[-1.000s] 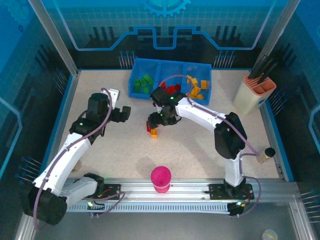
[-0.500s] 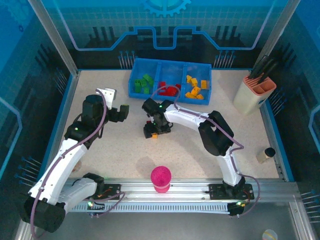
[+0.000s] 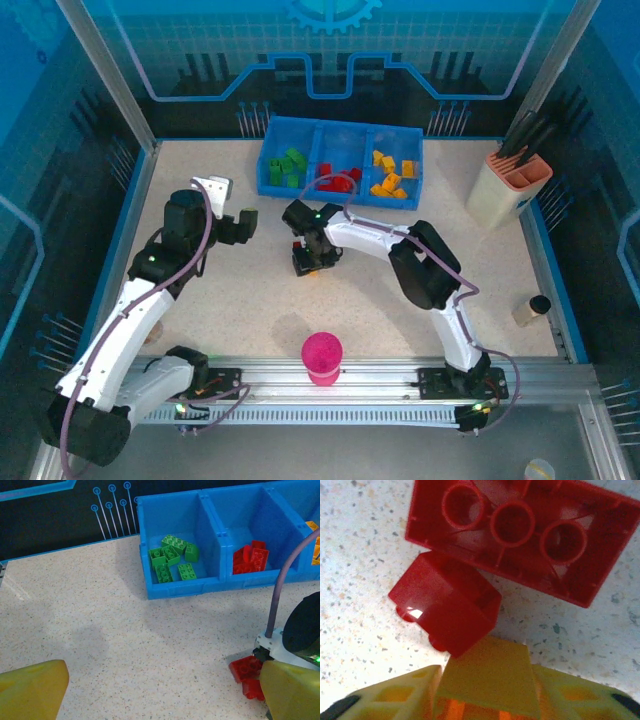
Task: Sort the legos into containers by color
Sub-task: Pick up the lego from the center of the table, then place the lego in the container.
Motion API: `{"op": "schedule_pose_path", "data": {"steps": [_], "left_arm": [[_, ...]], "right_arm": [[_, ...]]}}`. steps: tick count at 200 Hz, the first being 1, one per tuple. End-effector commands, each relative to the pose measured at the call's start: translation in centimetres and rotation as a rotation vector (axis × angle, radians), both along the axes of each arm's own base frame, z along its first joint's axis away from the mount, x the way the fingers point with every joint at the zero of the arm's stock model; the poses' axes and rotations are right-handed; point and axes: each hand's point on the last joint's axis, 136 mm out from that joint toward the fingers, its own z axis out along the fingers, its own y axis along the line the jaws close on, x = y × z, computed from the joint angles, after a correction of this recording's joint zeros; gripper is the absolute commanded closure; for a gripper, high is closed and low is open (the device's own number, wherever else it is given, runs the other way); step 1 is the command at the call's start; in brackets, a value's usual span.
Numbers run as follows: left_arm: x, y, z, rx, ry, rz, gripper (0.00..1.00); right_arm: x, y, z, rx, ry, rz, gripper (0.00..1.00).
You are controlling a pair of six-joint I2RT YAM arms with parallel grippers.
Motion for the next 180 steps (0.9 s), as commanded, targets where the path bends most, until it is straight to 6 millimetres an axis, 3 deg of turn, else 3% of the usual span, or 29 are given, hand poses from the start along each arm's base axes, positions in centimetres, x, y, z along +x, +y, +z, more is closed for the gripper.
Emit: {"op": "schedule_pose_path", "data": {"steps": [1,32,67,119,160,180], "left_arm": [[-0.2,0.2,0.4,-0.007,-0.020,-0.002,0.01],[-0.1,0.1,0.2,-0.009,-0.019,-0.005,0.01],[0.1,-0.2,-0.4,-0.013,-0.005,-0.015,0.01],[0.4,-0.2,-1.2,0.003,0.019,-0.013,0.01],[0.7,-0.9,-2.0,0.001,0.044,-0.055,0.01],[0.9,-1.3,-2.8,0.003,0.093,-0.069,0.01]], "right_arm": [[0.5,-0.3,-0.7,-0.024,-0.004,0.013,0.60],[0.5,-3.0,0.6,-0.063,0.000,0.029,0.68],[2.7,-8.7,5.7,-0.102,-0.093,0.002,0.70],[10.4,-16.0,12.6,-0.179,-0.309,-0.032,0.69],[17.5,-19.0,15.4,-0.183,-0.458,-0.091,0.68],[20.6,-20.2,15.5,-0.195,-0.486,-0.116,0.67]]}}
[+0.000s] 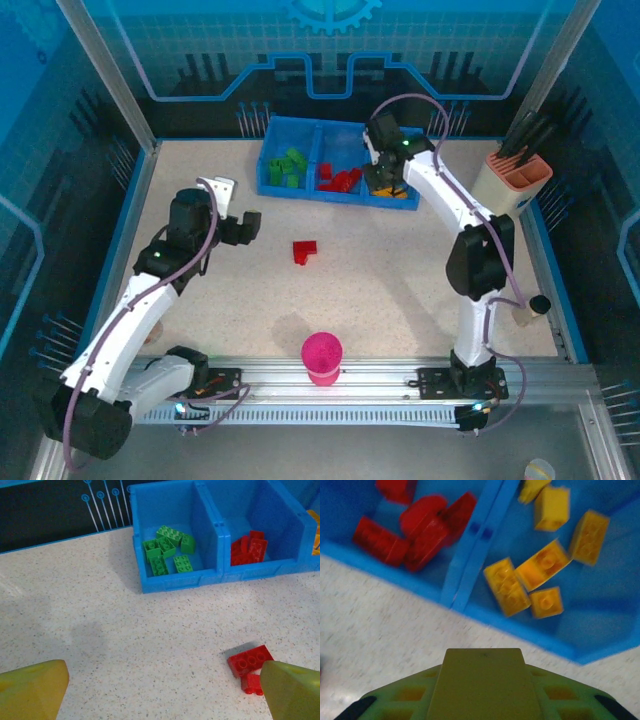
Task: Sort the legos into containers by color
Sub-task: Place the lego in the container.
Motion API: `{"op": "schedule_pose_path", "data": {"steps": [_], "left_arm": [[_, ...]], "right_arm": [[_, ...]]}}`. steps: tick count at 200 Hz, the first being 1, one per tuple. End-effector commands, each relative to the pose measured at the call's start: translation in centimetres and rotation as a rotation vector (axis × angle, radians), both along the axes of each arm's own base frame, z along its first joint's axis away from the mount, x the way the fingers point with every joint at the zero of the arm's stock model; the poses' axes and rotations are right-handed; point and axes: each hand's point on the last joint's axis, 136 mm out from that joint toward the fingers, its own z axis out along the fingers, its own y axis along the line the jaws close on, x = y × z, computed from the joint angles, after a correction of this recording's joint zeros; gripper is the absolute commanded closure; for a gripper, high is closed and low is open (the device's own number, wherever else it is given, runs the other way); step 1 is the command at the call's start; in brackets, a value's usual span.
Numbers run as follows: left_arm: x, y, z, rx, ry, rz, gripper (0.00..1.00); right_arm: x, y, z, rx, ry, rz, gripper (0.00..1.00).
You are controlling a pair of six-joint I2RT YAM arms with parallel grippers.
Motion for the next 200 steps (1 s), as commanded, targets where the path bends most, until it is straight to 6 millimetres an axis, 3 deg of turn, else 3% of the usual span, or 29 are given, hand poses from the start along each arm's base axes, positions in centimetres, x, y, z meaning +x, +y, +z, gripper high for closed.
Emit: {"op": "schedule_pose_path", "data": {"steps": [1,49,57,96,127,152,173,200], "left_arm": [[0.3,-0.6,-1.1,-0.001,0.048,-0.042,0.01],[0.4,-1.5,-1.4,-0.024,0.063,-0.083,0.01],[0.4,-1.7,-1.4,-0.026,0.068,-0.089,0.01],[0.7,-2.0,-2.1,-0.029,0.113,-0.100,0.01],[0.8,-2.9,-2.6,-0.078,0.148,-0.115,0.01],[0.8,-3.9,-3.3,-0.148,0.182,-0.126,0.01],[0.7,-4.6,-5.1,-0.163,0.214,-0.108,0.01],[0.6,-6.4,-8.0,-0.187,0.290,-0.108,0.01]], "right_arm": [[3.4,-1.4,-0.5,-0.053,-0.029,0.005,0.67],[9.4,-3.7,-1.2,-0.029,-0.098,-0.053,0.65],[10.3,-4.4,-2.9,-0.038,-0.080,-0.068,0.66],[13.5,-6.1,-5.5,0.001,-0.110,-0.098,0.63],[14.6,-7.1,-7.3,0.018,-0.100,-0.113,0.60],[15.1,-6.8,-7.1,0.031,-0.120,-0.095,0.52],[15.1,-6.6,-6.7,0.035,-0.133,-0.077,0.41],[15.0,-6.0,-5.3,0.066,-0.169,-0.053,0.40]]}}
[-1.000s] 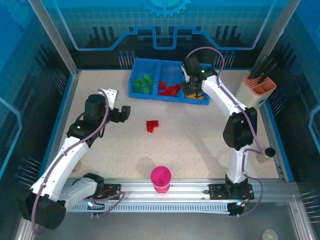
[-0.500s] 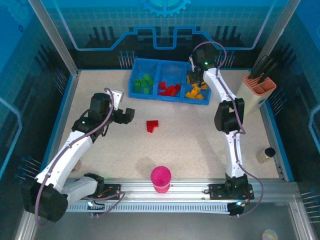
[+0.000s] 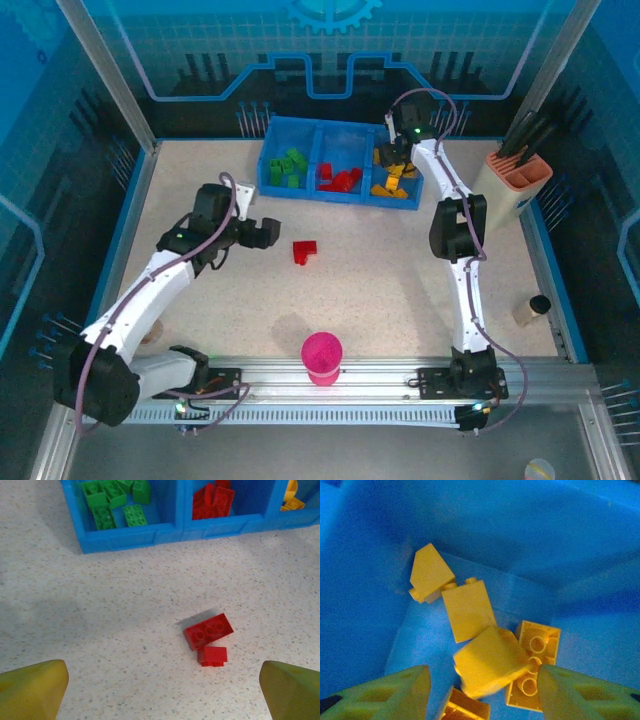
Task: Sort the legos into containers by color
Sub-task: Place the lego in the container, then pick up the lego from the center of the table.
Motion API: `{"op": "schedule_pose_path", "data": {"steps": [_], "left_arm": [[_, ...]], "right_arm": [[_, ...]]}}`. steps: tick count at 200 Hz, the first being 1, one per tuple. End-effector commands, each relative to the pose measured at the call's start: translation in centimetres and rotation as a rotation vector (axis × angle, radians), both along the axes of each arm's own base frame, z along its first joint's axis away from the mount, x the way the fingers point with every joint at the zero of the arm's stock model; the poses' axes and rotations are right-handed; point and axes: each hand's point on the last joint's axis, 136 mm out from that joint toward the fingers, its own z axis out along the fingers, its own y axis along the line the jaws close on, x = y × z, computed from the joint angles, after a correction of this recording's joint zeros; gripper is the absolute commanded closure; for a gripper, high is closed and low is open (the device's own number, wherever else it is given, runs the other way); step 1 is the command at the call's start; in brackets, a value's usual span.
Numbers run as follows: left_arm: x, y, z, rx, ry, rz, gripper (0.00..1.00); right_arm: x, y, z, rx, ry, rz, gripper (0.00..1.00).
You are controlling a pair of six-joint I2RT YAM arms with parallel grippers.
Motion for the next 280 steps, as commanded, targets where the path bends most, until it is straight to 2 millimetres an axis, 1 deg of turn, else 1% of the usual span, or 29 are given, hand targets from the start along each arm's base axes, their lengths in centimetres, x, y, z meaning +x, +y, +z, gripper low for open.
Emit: {"op": "schedule_pose_path", "data": {"steps": [1,13,24,41,45,49,50,52,59,94,110,131,156,186,207,217,236,269,280], "left_arm": [[-0.2,-1.9,-2.6,-0.056,0.074,0.001,0.01],[-0.2,-2.7,-4.0,-0.061,0.115,-0.001,0.01],[-0.3,-3.3,-5.4,-0.039,0.151,-0.003,0.03],[-0.3,-4.2,-7.5,0.005,0.198,-0.013,0.06],[-0.4,-4.4,-8.1,0.016,0.213,-0.018,0.06],[-0.4,-4.7,-8.7,0.028,0.224,-0.023,0.06],[-0.4,-4.8,-8.8,0.030,0.227,-0.025,0.06],[-0.4,-4.9,-8.9,0.035,0.228,-0.026,0.06],[-0.4,-5.3,-9.9,0.057,0.245,-0.034,0.06],[-0.4,-7.4,-13.0,0.121,0.310,-0.067,0.07],[-0.2,-8.0,-14.2,0.134,0.334,-0.076,0.07],[0.2,-8.7,-15.1,0.142,0.349,-0.084,0.09],[0.7,-9.2,-15.5,0.145,0.354,-0.086,0.11],[1.0,-9.8,-16.1,0.150,0.381,-0.099,0.17],[0.9,-10.0,-16.6,0.154,0.413,-0.100,0.22],[0.8,-10.0,-17.0,0.156,0.433,-0.098,0.26],[0.6,-10.1,-17.5,0.151,0.454,-0.093,0.37],[0.1,-10.1,-18.6,0.154,0.507,-0.088,0.50],[-0.1,-10.1,-18.6,0.151,0.517,-0.089,0.57]], "right_arm": [[0.4,0.6,2.9,0.039,-0.073,0.035,0.40],[0.0,1.0,3.5,0.059,-0.079,0.050,0.40],[-0.3,1.2,4.5,0.069,-0.093,0.057,0.39],[-0.9,2.2,6.0,0.089,-0.123,0.092,0.38],[-1.1,2.5,6.2,0.095,-0.127,0.104,0.37],[-1.1,2.7,5.7,0.098,-0.122,0.111,0.37],[-1.2,2.8,6.5,0.101,-0.136,0.113,0.36],[-1.4,2.9,7.1,0.104,-0.149,0.117,0.36],[-1.7,3.2,7.7,0.110,-0.161,0.126,0.36],[-3.0,4.2,9.3,0.121,-0.179,0.148,0.36],[-3.5,4.6,9.5,0.129,-0.174,0.166,0.36],[-4.1,5.3,9.3,0.136,-0.170,0.189,0.36],[-4.5,5.6,9.1,0.137,-0.167,0.200,0.36],[-4.2,5.8,8.6,0.133,-0.161,0.203,0.36],[-3.9,5.9,8.5,0.126,-0.161,0.205,0.36],[-3.8,6.0,8.6,0.123,-0.161,0.207,0.36],[-3.7,5.9,8.7,0.109,-0.165,0.209,0.36],[-3.7,5.5,8.7,0.083,-0.169,0.206,0.37],[-3.7,5.3,8.8,0.076,-0.169,0.204,0.37]]}}
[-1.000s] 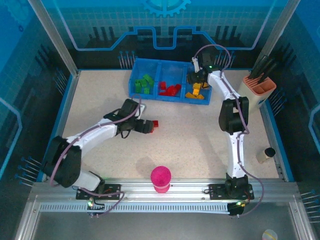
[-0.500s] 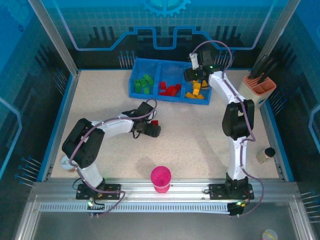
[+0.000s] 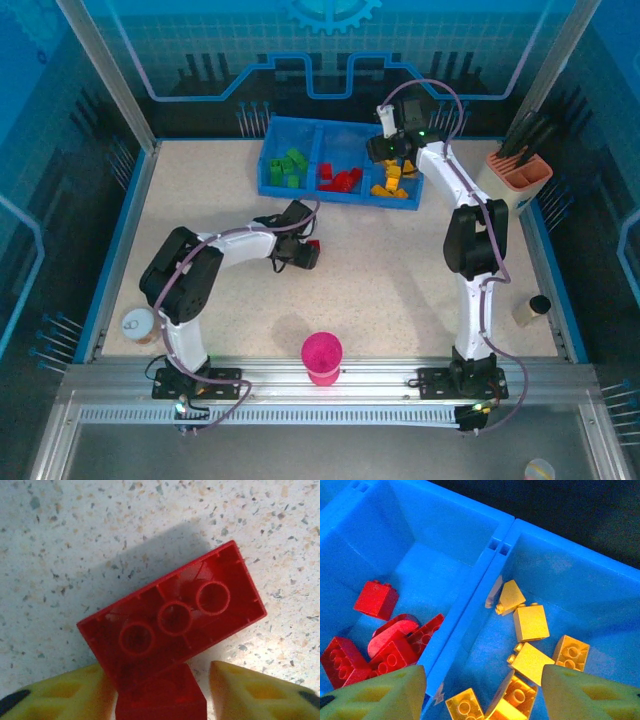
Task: Sort the legos into containers by color
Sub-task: Pick up the lego from the center of the table, then place the lego in the container.
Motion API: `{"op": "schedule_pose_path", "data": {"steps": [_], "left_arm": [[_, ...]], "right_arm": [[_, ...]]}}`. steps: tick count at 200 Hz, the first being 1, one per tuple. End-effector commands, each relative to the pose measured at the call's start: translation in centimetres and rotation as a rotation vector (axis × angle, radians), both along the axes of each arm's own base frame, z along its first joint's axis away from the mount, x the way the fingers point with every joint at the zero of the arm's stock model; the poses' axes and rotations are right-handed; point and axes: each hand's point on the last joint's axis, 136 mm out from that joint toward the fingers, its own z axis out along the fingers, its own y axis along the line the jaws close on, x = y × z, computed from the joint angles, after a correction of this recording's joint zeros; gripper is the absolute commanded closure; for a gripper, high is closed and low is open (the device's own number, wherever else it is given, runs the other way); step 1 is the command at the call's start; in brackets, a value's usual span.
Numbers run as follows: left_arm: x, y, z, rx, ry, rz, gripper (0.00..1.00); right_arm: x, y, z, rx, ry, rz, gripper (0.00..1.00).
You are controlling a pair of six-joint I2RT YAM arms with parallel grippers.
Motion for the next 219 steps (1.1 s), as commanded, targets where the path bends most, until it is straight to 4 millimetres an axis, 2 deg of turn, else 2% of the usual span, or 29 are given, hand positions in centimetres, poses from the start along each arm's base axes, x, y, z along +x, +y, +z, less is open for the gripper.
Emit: {"op": "schedule_pose_path", "data": {"steps": [1,17,36,56,73,103,117,131,144,155,170,190,207,219], "left_arm": [[-1.1,-0.6,-0.9,-0.007,0.076,-0.006,0.58],[-1.0,-0.7,-0.5,-0.011,0.078,-0.004,0.64],[-0.5,-0.8,1.6,-0.015,0.054,-0.007,0.69],[0.9,-1.2,5.4,-0.029,-0.028,-0.018,0.71],[2.7,-2.2,9.5,-0.060,-0.116,-0.039,0.71],[6.4,-4.3,16.0,-0.118,-0.278,-0.078,0.71],[8.2,-5.5,18.4,-0.150,-0.349,-0.092,0.71],[10.2,-6.4,19.6,-0.156,-0.403,-0.102,0.71],[12.0,-7.1,19.8,-0.146,-0.434,-0.107,0.71],[13.4,-7.6,19.5,-0.144,-0.449,-0.107,0.71],[15.2,-8.2,18.5,-0.145,-0.441,-0.101,0.71],[17.2,-8.4,17.1,-0.135,-0.440,-0.085,0.71],[18.7,-8.4,15.8,-0.135,-0.440,-0.067,0.71],[19.8,-8.5,14.9,-0.137,-0.444,-0.056,0.71]], "right_arm": [[0.2,0.5,0.7,-0.029,-0.022,0.015,0.37],[0.0,0.4,1.0,-0.033,-0.029,0.014,0.37],[-0.5,0.1,1.5,-0.031,-0.031,0.009,0.37],[-1.4,-0.3,2.2,-0.024,-0.043,-0.004,0.37],[-2.5,-0.6,2.7,-0.008,-0.052,-0.014,0.37],[-5.4,-1.3,2.4,0.013,-0.037,-0.039,0.37],[-7.2,-1.3,2.0,0.043,-0.020,-0.048,0.37],[-9.4,-1.1,1.2,0.056,-0.004,-0.044,0.37],[-11.3,-0.7,0.5,0.051,-0.007,-0.025,0.37],[-13.0,0.4,0.4,0.061,-0.032,0.030,0.37],[-15.5,1.6,0.4,0.048,-0.092,0.088,0.35],[-18.7,2.9,0.3,0.070,-0.087,0.150,0.34],[-21.4,4.1,0.1,0.078,-0.071,0.204,0.24],[-23.5,5.3,-0.2,0.091,-0.058,0.257,0.21]]}}
